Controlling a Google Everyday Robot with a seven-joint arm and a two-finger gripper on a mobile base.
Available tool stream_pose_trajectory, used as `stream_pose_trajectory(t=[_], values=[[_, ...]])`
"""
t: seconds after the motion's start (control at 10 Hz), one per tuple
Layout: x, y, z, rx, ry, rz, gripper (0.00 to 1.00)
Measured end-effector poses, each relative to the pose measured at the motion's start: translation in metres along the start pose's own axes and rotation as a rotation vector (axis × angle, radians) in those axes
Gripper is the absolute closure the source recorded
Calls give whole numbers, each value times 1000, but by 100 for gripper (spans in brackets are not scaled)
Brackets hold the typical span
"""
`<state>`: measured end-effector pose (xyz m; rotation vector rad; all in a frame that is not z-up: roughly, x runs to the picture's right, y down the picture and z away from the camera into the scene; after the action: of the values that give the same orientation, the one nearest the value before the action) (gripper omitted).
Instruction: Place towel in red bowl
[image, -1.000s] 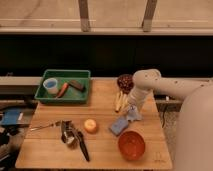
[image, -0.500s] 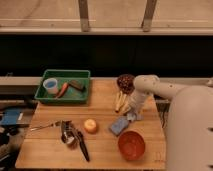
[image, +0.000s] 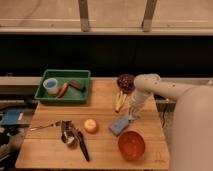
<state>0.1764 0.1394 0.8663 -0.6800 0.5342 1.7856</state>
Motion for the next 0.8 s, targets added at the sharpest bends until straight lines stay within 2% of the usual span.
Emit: stream_pose_trajectory(t=[0.3,0.4,0.6,0.7,0.8], values=[[-1,3,-36,-3,-42,-10,100],[1,4,-57,0,-48,-28,100],[14,9,-87,4,-46,-81,100],[27,10,-107,8,-47,-117,100],[42,10,-117,11,-46,-142,100]])
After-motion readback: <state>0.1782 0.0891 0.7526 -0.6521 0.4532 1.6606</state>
